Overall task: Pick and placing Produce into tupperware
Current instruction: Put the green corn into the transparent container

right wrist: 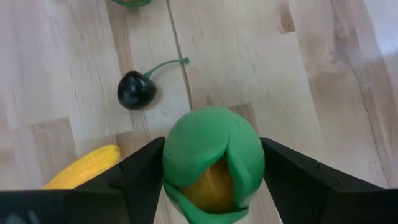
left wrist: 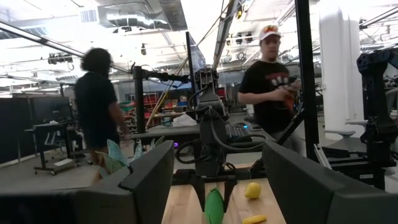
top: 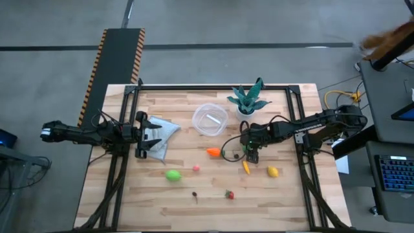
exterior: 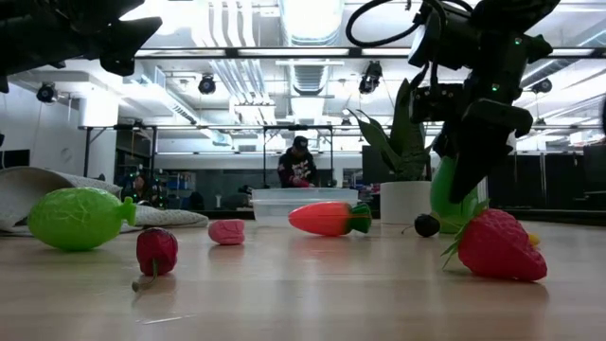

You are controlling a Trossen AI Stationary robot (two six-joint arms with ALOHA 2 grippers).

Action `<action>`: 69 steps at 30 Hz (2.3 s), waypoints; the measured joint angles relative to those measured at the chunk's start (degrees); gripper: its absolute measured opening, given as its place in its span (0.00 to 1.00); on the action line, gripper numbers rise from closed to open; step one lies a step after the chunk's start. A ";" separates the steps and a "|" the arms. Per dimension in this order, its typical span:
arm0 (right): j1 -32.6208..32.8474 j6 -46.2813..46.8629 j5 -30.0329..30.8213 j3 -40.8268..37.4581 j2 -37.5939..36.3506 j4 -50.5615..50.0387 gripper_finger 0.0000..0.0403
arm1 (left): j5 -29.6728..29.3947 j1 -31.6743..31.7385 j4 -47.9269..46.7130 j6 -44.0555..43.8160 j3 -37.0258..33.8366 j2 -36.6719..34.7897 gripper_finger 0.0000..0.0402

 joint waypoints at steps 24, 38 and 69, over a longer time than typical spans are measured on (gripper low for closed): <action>0.00 0.00 0.00 0.00 -0.07 0.05 0.50 | 0.00 0.01 0.00 0.00 0.00 0.00 0.57; 0.00 -0.52 -0.02 6.30 -0.07 0.04 0.50 | 0.00 0.00 0.00 0.00 -0.04 0.01 0.57; -10.74 -19.32 5.42 20.82 0.69 10.96 0.50 | 0.02 -0.01 0.00 0.00 -0.07 0.00 0.57</action>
